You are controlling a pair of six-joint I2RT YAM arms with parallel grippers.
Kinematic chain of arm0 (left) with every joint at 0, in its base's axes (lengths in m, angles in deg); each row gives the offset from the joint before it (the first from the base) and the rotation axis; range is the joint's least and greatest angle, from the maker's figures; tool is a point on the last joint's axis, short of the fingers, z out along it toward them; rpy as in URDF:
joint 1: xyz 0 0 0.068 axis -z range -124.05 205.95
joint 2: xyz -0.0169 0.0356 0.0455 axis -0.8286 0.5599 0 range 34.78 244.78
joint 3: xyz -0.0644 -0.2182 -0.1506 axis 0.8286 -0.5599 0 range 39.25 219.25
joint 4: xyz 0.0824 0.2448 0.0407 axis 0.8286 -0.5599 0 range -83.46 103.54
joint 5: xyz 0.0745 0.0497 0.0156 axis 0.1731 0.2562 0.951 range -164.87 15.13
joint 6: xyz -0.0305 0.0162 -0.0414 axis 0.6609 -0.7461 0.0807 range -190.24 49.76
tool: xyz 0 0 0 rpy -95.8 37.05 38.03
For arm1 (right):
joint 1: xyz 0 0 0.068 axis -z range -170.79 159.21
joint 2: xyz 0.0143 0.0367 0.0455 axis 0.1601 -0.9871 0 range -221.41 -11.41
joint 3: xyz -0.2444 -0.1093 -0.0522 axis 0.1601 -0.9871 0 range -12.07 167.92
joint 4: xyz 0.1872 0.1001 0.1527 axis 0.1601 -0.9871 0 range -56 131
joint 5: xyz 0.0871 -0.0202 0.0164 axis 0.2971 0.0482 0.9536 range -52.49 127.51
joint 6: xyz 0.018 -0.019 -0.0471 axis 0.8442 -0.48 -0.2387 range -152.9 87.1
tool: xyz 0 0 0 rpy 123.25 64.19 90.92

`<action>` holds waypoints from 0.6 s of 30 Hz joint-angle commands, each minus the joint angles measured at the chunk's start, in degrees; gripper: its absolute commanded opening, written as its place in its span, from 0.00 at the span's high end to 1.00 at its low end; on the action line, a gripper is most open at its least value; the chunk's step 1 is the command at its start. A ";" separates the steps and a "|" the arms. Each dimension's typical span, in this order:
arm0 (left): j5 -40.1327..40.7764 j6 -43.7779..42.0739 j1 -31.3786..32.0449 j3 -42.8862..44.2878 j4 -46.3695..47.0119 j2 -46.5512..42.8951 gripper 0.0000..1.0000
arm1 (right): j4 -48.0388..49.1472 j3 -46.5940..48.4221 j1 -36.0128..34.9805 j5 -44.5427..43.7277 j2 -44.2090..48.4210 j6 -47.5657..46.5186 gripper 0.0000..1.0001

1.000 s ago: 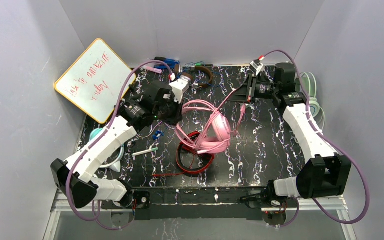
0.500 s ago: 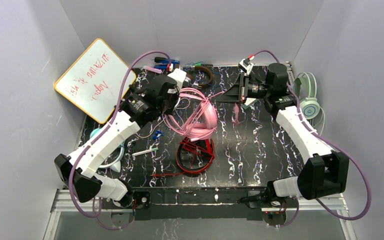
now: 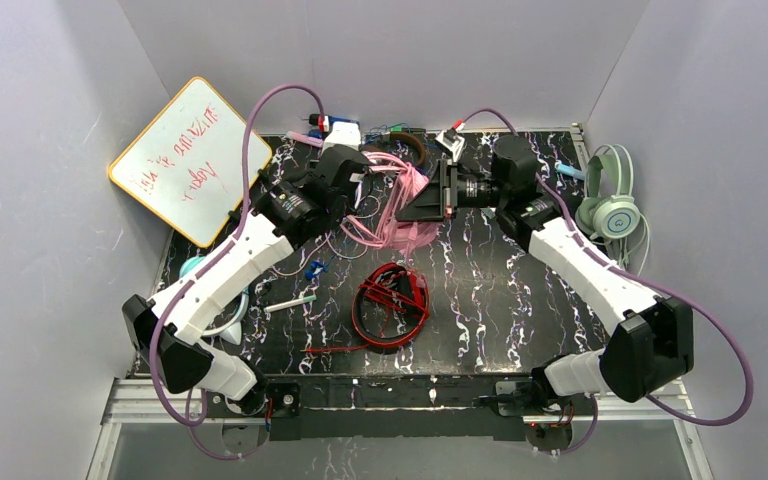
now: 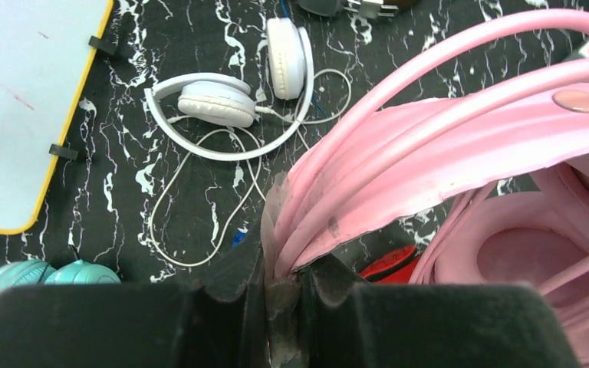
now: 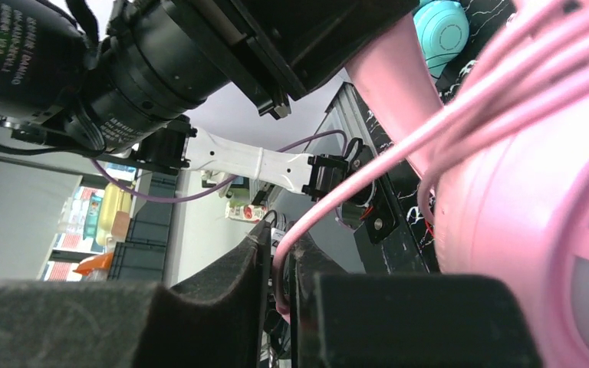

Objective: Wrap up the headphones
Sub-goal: Wrap the headphones cable around the headphones.

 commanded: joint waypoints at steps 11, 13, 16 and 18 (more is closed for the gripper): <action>14.79 24.89 -0.17 4.19 4.11 -1.16 1.00 | -6.66 -0.42 -7.23 -12.36 2.04 -7.56 0.63; 16.03 25.66 -0.13 4.84 4.13 -1.20 1.00 | -7.05 -0.48 -7.87 -12.61 1.92 -8.02 0.59; 17.78 25.79 -0.18 6.38 4.00 -0.67 1.00 | -7.28 -0.60 -8.42 -12.93 2.02 -8.35 0.56; 18.50 25.63 -0.18 7.11 3.97 -0.11 1.00 | -7.29 -0.46 -8.91 -12.66 2.09 -8.43 0.54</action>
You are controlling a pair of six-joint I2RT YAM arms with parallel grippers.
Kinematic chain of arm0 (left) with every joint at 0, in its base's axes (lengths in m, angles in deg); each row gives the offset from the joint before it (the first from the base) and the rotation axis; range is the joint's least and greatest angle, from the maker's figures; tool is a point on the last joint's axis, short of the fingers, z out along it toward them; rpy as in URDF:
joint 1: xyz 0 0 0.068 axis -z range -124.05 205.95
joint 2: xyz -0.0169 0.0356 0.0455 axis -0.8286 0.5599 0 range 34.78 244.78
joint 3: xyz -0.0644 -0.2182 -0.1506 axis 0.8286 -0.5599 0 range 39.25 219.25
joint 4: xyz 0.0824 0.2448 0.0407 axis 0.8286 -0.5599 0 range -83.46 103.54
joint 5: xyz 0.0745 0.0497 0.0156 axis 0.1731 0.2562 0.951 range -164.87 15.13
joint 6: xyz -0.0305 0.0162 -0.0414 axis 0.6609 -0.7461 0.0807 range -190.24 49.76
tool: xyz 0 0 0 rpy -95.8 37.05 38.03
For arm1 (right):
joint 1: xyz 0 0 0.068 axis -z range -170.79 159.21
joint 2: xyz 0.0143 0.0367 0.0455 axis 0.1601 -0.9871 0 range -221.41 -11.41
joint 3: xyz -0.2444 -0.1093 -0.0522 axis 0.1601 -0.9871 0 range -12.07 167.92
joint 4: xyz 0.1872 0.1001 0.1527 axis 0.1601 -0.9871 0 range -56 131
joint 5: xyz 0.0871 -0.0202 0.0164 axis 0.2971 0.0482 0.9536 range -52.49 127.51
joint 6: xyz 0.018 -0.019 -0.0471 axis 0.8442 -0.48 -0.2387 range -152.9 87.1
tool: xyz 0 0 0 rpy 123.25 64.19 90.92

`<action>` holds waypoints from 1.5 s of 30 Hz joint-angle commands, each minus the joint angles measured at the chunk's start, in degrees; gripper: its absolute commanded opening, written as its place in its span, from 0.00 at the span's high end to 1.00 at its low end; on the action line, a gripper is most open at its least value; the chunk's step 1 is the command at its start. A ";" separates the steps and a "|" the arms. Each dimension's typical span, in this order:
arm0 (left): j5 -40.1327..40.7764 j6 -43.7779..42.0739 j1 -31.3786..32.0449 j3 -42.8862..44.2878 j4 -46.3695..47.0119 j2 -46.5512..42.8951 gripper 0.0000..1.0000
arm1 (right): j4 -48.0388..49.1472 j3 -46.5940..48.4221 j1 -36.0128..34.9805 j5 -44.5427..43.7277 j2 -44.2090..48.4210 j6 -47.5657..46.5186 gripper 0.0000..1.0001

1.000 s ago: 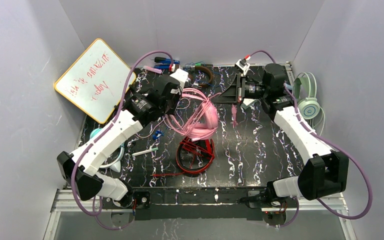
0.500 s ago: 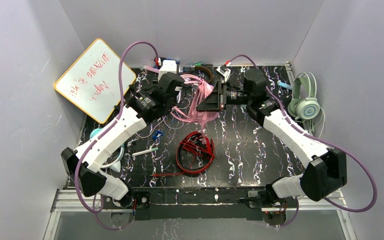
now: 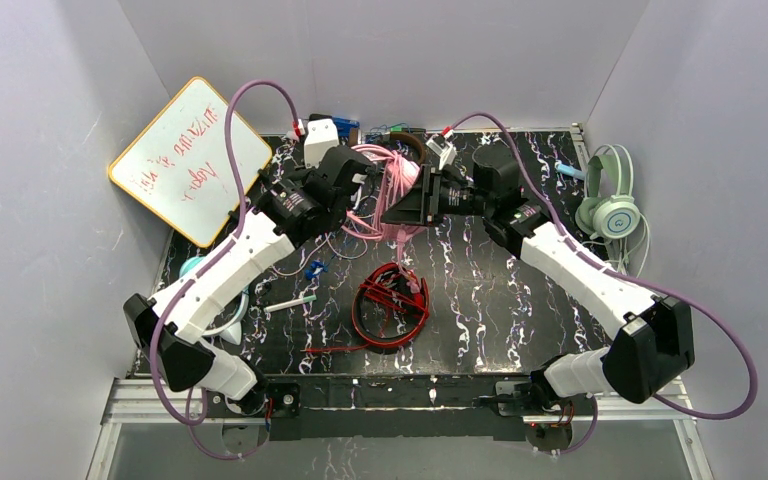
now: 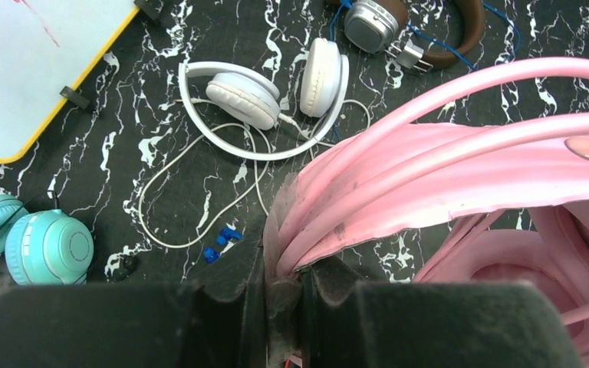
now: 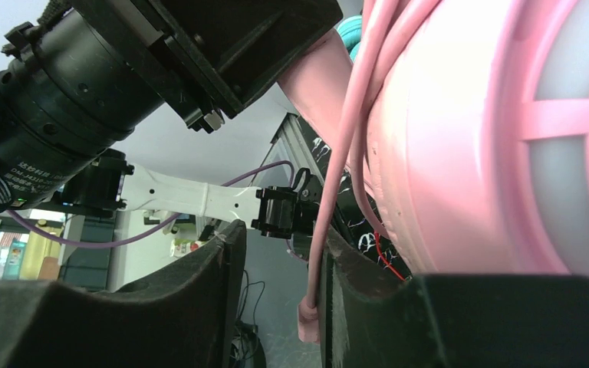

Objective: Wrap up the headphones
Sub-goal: Wrap the headphones cable around the headphones.

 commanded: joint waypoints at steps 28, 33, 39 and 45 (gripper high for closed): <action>5.16 10.35 -0.67 7.55 5.37 2.15 1.00 | -11.16 6.88 -8.89 -9.78 3.24 1.28 0.41; 2.08 14.03 -0.61 8.56 3.49 2.18 1.00 | -13.56 3.13 -11.42 -26.86 5.96 4.88 0.44; 2.06 16.82 -0.63 8.56 0.70 1.51 1.00 | -16.85 1.95 -12.43 -38.28 8.68 2.43 0.42; 1.74 18.66 -2.08 8.41 -2.09 1.03 1.00 | -24.62 7.42 -12.65 -39.64 8.36 -3.68 0.29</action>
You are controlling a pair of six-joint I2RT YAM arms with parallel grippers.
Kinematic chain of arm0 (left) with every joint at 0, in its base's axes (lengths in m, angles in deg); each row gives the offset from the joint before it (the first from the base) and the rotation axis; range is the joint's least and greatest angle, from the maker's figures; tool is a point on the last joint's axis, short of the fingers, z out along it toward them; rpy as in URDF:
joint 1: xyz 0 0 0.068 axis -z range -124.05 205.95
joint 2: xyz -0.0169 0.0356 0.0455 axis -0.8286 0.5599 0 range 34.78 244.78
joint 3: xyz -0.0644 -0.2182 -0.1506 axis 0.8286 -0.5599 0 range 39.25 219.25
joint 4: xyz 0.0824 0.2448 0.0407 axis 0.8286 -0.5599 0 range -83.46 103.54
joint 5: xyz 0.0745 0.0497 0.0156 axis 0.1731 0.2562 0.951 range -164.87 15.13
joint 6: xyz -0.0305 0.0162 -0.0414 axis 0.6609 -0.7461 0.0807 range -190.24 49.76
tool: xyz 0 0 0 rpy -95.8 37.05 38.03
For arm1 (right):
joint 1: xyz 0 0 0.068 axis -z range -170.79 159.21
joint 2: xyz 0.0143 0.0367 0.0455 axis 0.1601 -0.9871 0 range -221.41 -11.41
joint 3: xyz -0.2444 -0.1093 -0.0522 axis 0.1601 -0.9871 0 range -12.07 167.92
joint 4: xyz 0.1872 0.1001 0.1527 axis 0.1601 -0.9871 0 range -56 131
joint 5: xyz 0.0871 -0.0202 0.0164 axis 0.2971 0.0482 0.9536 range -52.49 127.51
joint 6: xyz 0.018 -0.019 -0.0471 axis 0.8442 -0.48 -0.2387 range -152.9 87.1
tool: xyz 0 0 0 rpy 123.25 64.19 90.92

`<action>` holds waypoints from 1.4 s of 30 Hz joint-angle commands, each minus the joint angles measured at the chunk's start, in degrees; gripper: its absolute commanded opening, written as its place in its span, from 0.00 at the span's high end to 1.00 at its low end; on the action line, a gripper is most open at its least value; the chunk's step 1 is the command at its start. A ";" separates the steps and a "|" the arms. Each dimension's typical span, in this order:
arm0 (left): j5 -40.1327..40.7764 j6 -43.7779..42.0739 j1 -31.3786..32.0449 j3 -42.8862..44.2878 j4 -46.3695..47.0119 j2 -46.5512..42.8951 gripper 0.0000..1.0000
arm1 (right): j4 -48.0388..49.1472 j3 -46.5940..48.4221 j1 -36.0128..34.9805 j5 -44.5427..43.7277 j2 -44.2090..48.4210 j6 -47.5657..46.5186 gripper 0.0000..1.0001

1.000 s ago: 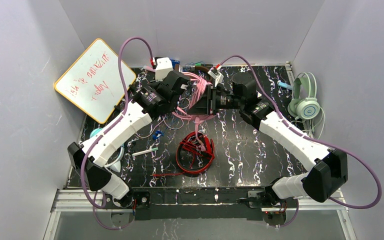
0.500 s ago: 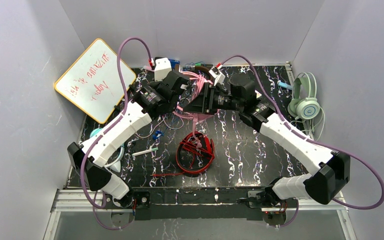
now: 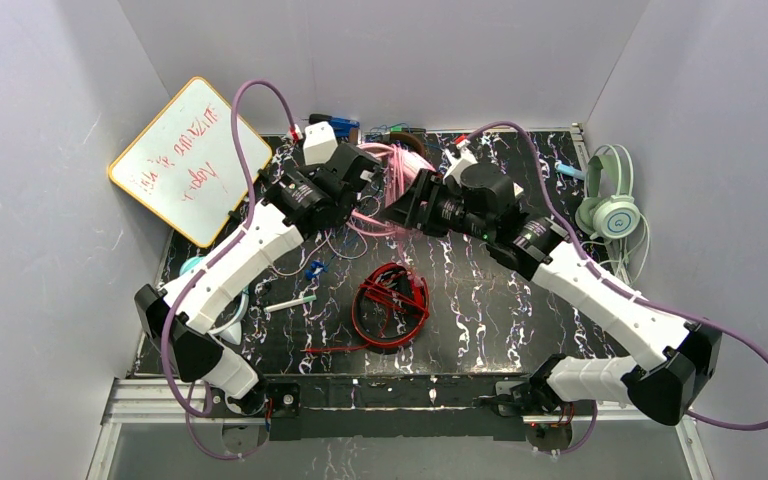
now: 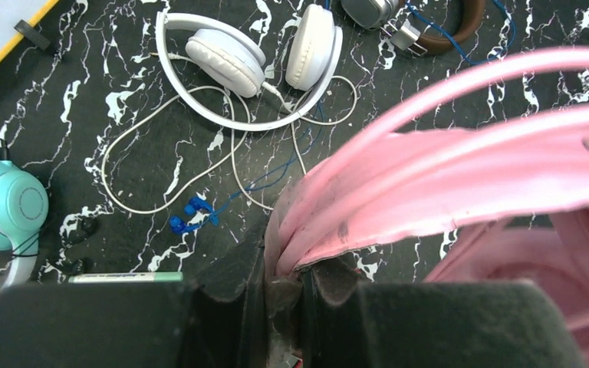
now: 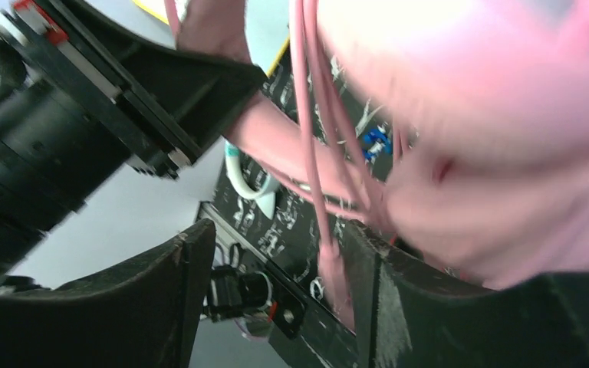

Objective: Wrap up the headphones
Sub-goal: Wrap the headphones cable around the headphones.

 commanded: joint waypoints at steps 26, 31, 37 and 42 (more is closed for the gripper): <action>-9.85 5.71 -13.64 -13.29 2.28 -17.45 1.00 | -9.89 1.43 -1.26 2.67 8.48 -19.28 0.25; -12.24 5.11 -16.99 -17.30 0.86 -21.05 1.00 | -8.26 -0.20 -1.20 9.39 6.72 -19.29 0.28; -20.25 5.08 -17.40 -17.63 3.58 -23.32 1.00 | -3.78 -5.28 -1.28 12.60 3.97 -16.10 0.31; -21.83 5.25 -17.42 -16.29 2.16 -22.72 1.00 | 1.88 -13.08 -1.19 10.80 5.15 -11.34 0.39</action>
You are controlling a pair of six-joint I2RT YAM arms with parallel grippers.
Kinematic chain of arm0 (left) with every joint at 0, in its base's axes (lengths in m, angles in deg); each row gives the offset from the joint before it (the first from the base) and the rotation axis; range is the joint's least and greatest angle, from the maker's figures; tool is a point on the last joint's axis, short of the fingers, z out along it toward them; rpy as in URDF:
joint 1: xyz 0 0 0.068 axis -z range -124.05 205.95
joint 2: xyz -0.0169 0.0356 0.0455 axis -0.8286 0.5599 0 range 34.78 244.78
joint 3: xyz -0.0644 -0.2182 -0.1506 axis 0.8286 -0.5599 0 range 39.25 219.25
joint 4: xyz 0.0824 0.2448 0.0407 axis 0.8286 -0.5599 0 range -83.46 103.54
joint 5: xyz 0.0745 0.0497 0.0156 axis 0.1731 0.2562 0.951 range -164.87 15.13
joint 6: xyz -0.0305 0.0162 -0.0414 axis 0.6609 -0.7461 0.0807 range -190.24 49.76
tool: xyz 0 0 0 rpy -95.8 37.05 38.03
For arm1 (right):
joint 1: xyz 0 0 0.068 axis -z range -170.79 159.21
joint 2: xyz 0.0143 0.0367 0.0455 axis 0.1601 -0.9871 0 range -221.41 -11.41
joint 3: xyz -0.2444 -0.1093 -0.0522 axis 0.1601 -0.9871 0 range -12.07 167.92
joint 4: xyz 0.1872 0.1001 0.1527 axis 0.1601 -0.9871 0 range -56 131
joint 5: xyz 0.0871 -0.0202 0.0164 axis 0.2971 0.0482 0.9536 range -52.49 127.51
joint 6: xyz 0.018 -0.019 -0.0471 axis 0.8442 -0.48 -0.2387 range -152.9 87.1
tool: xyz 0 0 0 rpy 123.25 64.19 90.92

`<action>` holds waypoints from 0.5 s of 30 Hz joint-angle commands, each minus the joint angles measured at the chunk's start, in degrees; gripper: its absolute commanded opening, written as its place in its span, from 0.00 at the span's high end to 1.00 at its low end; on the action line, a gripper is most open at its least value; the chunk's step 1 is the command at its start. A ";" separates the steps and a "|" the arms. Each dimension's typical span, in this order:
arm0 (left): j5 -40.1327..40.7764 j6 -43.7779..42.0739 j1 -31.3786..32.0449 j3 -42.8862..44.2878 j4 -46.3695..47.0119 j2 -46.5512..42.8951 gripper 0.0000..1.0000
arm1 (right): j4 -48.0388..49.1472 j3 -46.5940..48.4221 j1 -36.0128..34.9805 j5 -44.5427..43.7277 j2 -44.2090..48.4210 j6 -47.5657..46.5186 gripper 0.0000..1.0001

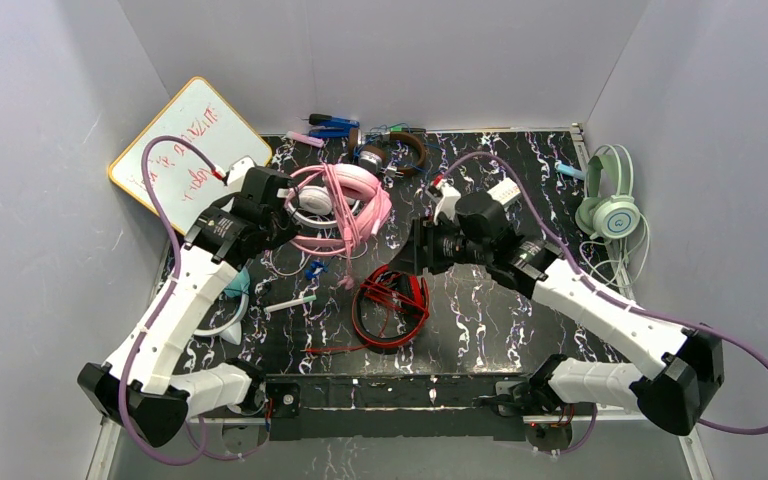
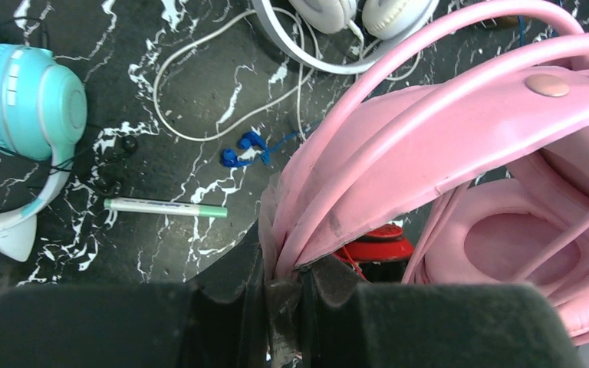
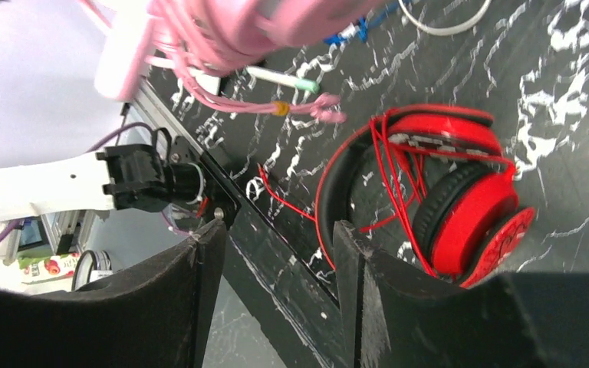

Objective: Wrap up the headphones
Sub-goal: Wrap the headphones cable around the headphones.

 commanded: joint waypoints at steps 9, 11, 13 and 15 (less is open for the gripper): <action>-11.66 1.51 -0.07 4.23 7.40 -1.87 1.00 | 27.88 -20.81 0.25 6.61 4.74 15.47 0.45; -13.21 0.92 -0.07 4.92 7.47 -1.22 1.00 | 27.19 -20.61 0.75 6.64 2.97 19.14 0.46; -14.48 0.34 -0.07 5.77 7.45 -0.76 1.00 | 26.97 -20.18 1.78 7.92 0.91 23.83 0.42; -15.28 0.21 -0.07 6.60 7.51 -0.38 1.00 | 27.91 -20.52 3.10 9.27 -0.57 30.43 0.38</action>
